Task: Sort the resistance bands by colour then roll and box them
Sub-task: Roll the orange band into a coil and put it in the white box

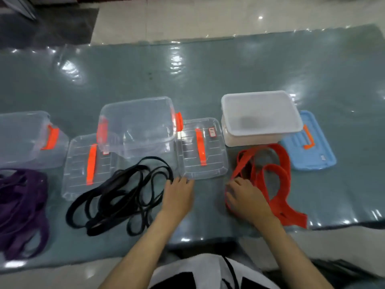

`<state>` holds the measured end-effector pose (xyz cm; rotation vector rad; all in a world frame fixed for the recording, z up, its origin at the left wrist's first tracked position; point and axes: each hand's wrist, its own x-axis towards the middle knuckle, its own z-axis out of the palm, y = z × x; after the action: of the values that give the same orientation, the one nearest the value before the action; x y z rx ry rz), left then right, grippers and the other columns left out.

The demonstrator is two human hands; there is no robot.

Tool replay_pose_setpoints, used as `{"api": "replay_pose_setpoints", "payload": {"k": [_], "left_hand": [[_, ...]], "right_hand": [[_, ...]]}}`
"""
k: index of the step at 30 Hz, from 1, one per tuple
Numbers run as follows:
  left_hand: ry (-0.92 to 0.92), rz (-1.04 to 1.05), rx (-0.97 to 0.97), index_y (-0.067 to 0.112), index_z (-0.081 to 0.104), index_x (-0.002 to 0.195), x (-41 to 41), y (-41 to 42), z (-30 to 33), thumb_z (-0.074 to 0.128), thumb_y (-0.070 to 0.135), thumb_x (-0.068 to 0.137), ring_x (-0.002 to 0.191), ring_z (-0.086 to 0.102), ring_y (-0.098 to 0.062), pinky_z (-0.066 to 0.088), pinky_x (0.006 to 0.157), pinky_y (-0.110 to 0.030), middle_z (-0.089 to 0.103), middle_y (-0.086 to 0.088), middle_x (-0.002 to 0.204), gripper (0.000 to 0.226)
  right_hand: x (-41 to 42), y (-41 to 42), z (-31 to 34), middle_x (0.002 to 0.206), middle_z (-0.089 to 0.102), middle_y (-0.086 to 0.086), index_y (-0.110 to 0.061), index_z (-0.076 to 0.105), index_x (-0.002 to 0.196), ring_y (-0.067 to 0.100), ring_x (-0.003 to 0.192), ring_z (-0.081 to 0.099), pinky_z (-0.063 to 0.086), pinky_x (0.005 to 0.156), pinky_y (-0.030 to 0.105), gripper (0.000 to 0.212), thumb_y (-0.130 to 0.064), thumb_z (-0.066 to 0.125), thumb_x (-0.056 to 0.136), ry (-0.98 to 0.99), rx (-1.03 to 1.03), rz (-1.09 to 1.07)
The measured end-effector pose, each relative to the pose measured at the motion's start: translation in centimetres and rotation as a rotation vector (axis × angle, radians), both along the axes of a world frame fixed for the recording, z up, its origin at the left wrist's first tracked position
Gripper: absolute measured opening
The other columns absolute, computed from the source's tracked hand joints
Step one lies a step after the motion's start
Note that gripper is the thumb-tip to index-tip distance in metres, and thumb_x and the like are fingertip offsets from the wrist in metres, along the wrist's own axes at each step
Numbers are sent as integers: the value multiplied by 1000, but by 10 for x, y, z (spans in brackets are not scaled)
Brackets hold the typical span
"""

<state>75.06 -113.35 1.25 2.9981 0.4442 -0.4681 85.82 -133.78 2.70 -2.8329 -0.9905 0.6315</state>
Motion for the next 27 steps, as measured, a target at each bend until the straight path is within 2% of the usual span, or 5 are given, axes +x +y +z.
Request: {"api": "replay_pose_setpoints", "payload": {"k": [9, 16, 22, 24, 27], "left_hand": [[109, -2, -112, 24, 59, 131, 66, -114, -1, 49, 42, 102, 125, 61, -32, 47, 97, -40, 62, -5, 135, 36], [280, 55, -175, 25, 52, 142, 63, -138, -23, 79, 64, 78, 128, 52, -37, 49, 102, -48, 25, -10, 161, 79], [176, 134, -281, 16, 57, 130, 48, -135, -38, 81, 74, 68, 131, 48, -33, 53, 99, -47, 20, -6, 161, 88], [174, 125, -271, 17, 58, 132, 41, -139, -40, 77, 79, 69, 135, 47, -34, 52, 101, -46, 11, -8, 169, 90], [84, 209, -300, 15, 58, 135, 28, -147, -48, 77, 65, 81, 137, 47, -32, 50, 105, -44, 10, -7, 173, 77]], "right_hand": [[63, -99, 0, 125, 61, 2, -24, 62, 125, 27, 118, 58, 52, 92, 43, 29, -38, 48, 104, -14, -33, 67], [88, -131, 0, 128, 61, -1, -27, 62, 132, 23, 120, 58, 49, 100, 38, 34, -40, 52, 102, 59, 44, 69], [90, -138, -1, 125, 62, 1, -24, 64, 128, 26, 118, 60, 50, 99, 40, 30, -35, 58, 101, 140, 143, 12], [89, -136, -1, 125, 61, 0, -24, 65, 128, 25, 118, 60, 51, 98, 40, 30, -35, 59, 101, 151, 161, 2], [88, -130, -1, 127, 61, 1, -23, 64, 130, 26, 120, 59, 51, 98, 40, 31, -35, 58, 102, 175, 168, 7]]}}
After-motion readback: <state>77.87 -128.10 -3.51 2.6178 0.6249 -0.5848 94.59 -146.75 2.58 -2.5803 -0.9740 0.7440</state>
